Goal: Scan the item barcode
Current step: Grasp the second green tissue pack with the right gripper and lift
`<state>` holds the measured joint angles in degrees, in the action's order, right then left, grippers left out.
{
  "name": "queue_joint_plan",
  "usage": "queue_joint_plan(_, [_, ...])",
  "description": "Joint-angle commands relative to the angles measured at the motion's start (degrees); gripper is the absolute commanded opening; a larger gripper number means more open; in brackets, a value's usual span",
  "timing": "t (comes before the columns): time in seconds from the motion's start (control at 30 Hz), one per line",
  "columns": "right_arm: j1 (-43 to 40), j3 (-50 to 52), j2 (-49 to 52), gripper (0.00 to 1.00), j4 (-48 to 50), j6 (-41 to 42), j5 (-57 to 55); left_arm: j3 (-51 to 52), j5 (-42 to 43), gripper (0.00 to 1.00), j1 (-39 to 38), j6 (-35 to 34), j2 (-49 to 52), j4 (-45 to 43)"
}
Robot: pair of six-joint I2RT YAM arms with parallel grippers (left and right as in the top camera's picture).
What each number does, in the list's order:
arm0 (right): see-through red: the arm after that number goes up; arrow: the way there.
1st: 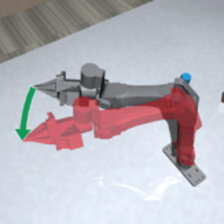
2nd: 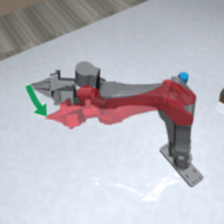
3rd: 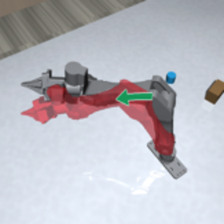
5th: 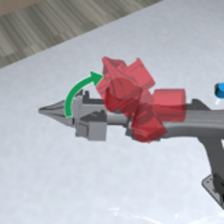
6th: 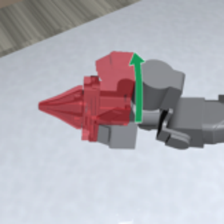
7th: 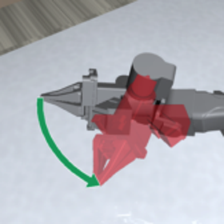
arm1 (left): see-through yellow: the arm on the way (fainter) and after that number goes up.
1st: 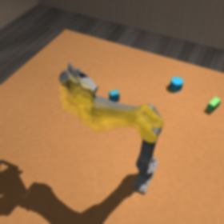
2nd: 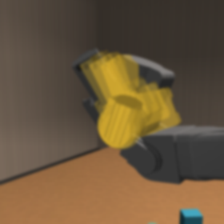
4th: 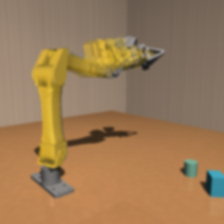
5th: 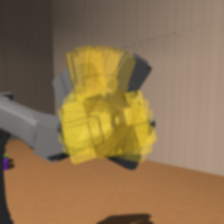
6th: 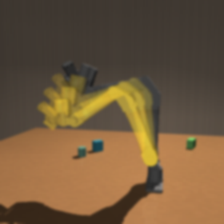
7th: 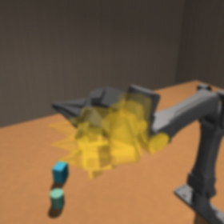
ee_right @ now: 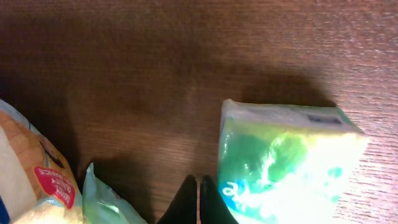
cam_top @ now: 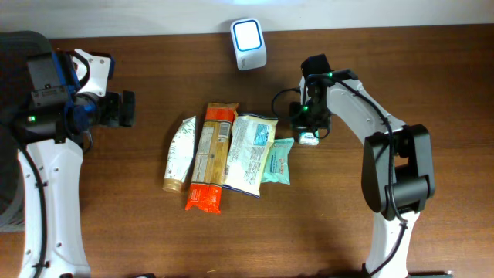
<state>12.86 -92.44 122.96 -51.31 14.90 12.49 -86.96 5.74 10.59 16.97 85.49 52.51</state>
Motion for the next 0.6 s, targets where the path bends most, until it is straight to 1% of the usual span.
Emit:
queue_joint_plan(0.0, [1.27, 3.39, -0.63, 0.04, 1.77, 0.17, -1.05, -0.26, 0.42, 0.99, 0.20, 0.70, -0.96, -0.11])
queue_joint_plan(0.07, [1.07, 4.42, -0.63, 0.04, 0.61, 0.13, -3.80, -0.26, 0.42, 0.99, 0.20, 0.70, -0.96, -0.11])
queue_joint_plan(0.13, [-0.72, 4.35, -0.68, 0.04, -4.76, -0.04, -11.34, -0.26, 0.42, 0.99, 0.20, 0.70, -0.96, -0.11])
queue_joint_plan(0.17, [-2.08, 4.26, -0.72, 0.04, -6.34, -0.52, -12.63, -0.26, 0.42, 0.99, 0.20, 0.70, -0.96, -0.11])
queue_joint_plan(0.23, [-6.08, 3.19, -0.76, 0.04, -8.96, -2.45, -12.55, -0.26, 0.42, 0.99, 0.20, 0.70, -0.96, -0.11])
queue_joint_plan(0.3, [-9.55, 0.79, -0.76, 0.04, -10.40, -2.64, -12.57, -0.26, 0.42, 0.99, 0.20, 0.70, -0.96, -0.11])
queue_joint_plan(0.37, [-12.83, -2.93, -0.76, 0.04, -10.95, -2.62, -11.43, -0.26, 0.42, 0.99, 0.20, 0.70, -0.96, -0.11])
queue_joint_plan(0.43, [-14.01, -5.25, -0.76, 0.04, -9.84, -2.64, -6.97, -0.26, 0.42, 0.99, 0.20, 0.70, -0.96, -0.13])
queue_joint_plan(0.5, [-13.44, -5.22, -0.63, 0.04, -4.66, -2.62, 0.37, -0.26, 0.42, 0.99, 0.20, 0.70, -0.96, -0.11])
queue_joint_plan(0.57, [-12.11, -5.22, -0.63, 0.04, -3.45, -2.34, 0.66, -0.26, 0.42, 0.99, 0.20, 0.70, -0.96, -0.11])
